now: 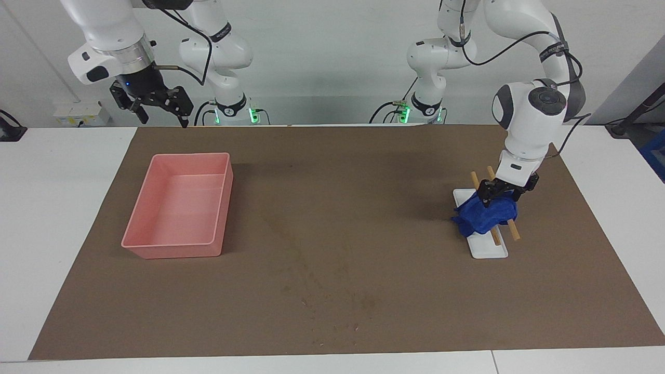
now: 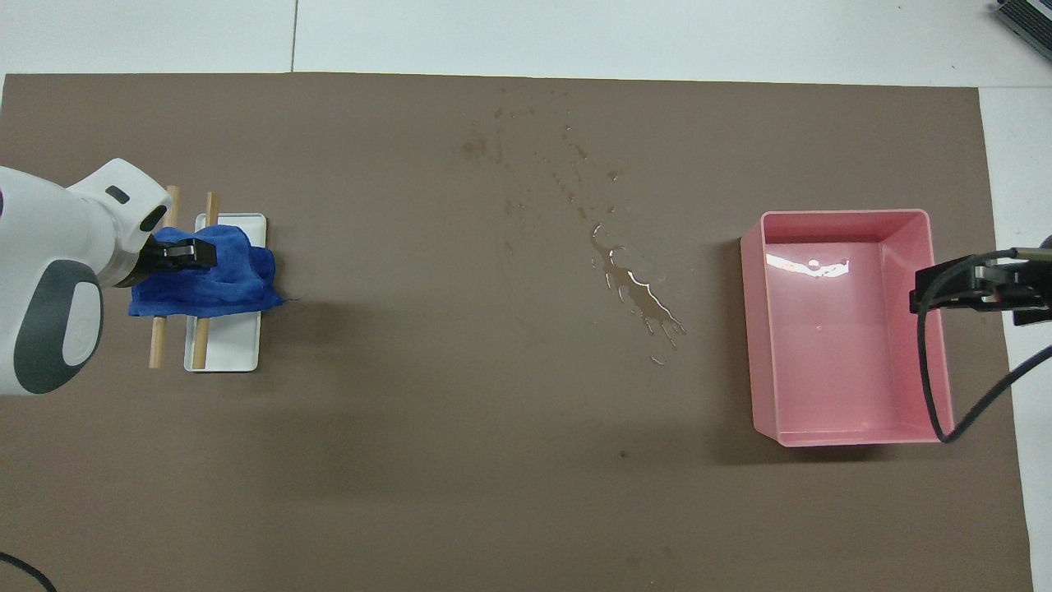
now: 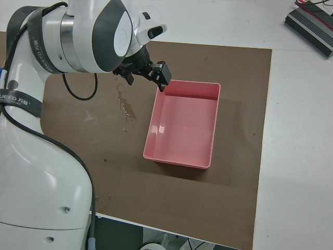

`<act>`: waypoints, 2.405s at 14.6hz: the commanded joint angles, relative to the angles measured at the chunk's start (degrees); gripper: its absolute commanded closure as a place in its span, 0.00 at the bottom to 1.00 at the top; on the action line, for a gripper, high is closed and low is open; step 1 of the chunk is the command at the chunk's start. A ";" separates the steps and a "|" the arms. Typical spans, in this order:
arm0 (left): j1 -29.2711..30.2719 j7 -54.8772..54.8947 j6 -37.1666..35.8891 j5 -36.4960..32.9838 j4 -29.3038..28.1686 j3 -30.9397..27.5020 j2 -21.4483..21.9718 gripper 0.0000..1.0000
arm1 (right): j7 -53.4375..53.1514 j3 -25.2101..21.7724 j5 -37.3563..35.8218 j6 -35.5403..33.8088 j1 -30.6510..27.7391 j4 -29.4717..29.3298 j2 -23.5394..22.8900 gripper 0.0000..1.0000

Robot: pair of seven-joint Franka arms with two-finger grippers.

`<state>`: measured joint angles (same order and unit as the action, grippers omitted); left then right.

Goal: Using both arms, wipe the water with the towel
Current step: 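Reach the left gripper to the blue towel on the rack and grasp it, then lift the blue towel off the rack with the left gripper toward the center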

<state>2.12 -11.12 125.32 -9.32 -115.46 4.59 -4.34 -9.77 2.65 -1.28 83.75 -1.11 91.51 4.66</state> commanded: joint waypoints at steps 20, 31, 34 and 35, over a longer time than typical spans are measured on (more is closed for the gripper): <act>2.36 -9.23 -29.41 21.86 17.72 -0.37 1.70 1.00 | -1.04 0.16 -0.03 2.21 -0.83 1.48 1.40 0.00; 0.69 -58.90 -27.94 51.93 16.76 1.47 4.34 1.00 | -1.13 0.16 -0.03 3.26 -0.12 1.39 1.40 0.00; -0.97 -66.72 -24.43 55.63 16.76 2.26 4.43 1.00 | -1.13 0.16 -0.03 3.17 -0.12 1.48 1.40 0.00; -2.28 -69.10 -23.29 56.43 16.85 2.26 4.43 1.00 | -1.13 0.16 -0.03 3.17 -0.12 1.48 1.40 0.00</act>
<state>1.94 -75.03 99.46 44.89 -98.07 7.25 -0.96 -9.79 2.55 -1.28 85.83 -1.12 91.51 4.80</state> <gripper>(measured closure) 0.863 0.000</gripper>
